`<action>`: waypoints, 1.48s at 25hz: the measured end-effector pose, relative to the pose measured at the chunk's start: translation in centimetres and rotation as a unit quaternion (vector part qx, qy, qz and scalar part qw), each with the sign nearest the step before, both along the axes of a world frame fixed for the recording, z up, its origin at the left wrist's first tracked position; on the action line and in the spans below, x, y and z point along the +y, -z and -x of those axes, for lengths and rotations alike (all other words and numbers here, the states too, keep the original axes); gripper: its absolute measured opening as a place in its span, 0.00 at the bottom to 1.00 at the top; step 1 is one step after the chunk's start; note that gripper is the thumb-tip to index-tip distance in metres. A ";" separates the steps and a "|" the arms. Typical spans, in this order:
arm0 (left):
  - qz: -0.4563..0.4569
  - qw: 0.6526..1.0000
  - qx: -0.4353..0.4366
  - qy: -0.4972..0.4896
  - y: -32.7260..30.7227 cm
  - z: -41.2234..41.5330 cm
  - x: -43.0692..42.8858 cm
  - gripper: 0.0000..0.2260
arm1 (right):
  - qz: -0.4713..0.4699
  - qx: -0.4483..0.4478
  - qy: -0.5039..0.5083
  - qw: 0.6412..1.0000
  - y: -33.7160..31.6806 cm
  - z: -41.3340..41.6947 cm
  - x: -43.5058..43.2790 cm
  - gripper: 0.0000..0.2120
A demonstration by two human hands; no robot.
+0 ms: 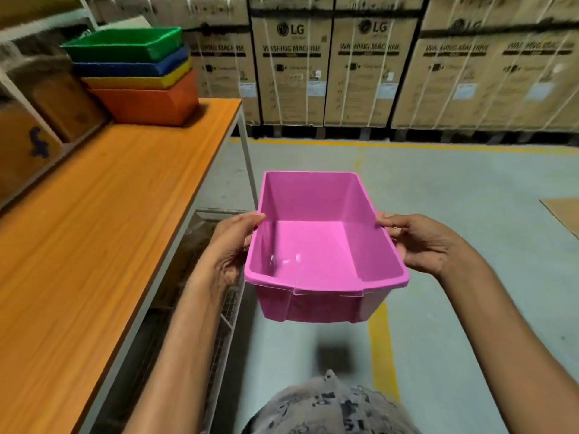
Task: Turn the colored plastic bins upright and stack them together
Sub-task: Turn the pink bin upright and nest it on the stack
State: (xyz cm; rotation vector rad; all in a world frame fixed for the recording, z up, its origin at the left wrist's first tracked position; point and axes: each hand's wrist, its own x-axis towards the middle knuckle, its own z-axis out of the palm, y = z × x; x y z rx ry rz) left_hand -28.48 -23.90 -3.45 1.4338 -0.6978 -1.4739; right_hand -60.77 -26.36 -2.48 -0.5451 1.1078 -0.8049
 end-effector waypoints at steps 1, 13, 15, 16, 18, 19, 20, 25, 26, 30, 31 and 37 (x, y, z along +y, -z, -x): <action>0.015 1.000 -0.011 0.007 -0.4 0.1 -2.2 0.07 | 0.019 -0.008 0.012 1.000 -0.2 0.0 -1.8 0.25; 0.234 0.966 -0.111 -0.010 1.9 3.1 -25.8 0.19 | 0.286 0.094 0.047 0.952 1.3 1.3 -24.5 0.23; 0.252 0.960 -0.117 -0.039 1.3 4.1 -30.1 0.18 | 0.316 0.089 0.026 0.944 0.5 1.9 -30.1 0.24; 0.259 0.957 -0.122 -0.052 0.8 4.7 -32.4 0.17 | 0.326 0.087 0.015 0.941 -0.1 2.3 -33.3 0.24; 0.272 0.950 -0.130 -0.075 -0.6 5.6 -35.9 0.17 | 0.344 0.081 0.000 0.935 -1.4 2.9 -38.8 0.24; 0.282 0.946 -0.137 -0.086 -1.4 5.9 -37.6 0.17 | 0.356 0.074 -0.010 0.932 -2.2 3.1 -41.6 0.24; 0.294 0.939 -0.149 -0.096 -2.0 6.1 -39.1 0.17 | 0.365 0.069 -0.021 0.928 -2.9 3.1 -44.0 0.23; 0.341 0.906 -0.200 -0.155 -6.6 3.7 -46.2 0.15 | 0.370 -0.009 -0.076 0.926 -7.0 0.4 -55.4 0.24; 0.348 0.901 -0.201 -0.162 -7.6 2.7 -47.7 0.15 | 0.373 -0.026 -0.093 0.923 -7.8 -0.7 -57.7 0.25; 0.367 0.892 -0.181 -0.193 -11.0 -1.3 -52.2 0.14 | 0.382 -0.079 -0.133 0.911 -10.9 -6.0 -65.4 0.25; 0.372 0.889 -0.182 -0.195 -11.9 -2.6 -53.2 0.14 | 0.378 -0.099 -0.147 0.909 -11.8 -7.8 -67.1 0.24; 0.369 0.873 -0.177 -0.265 -18.1 -9.9 -56.8 0.14 | 0.345 -0.185 -0.247 0.887 -17.6 -17.8 -74.8 0.25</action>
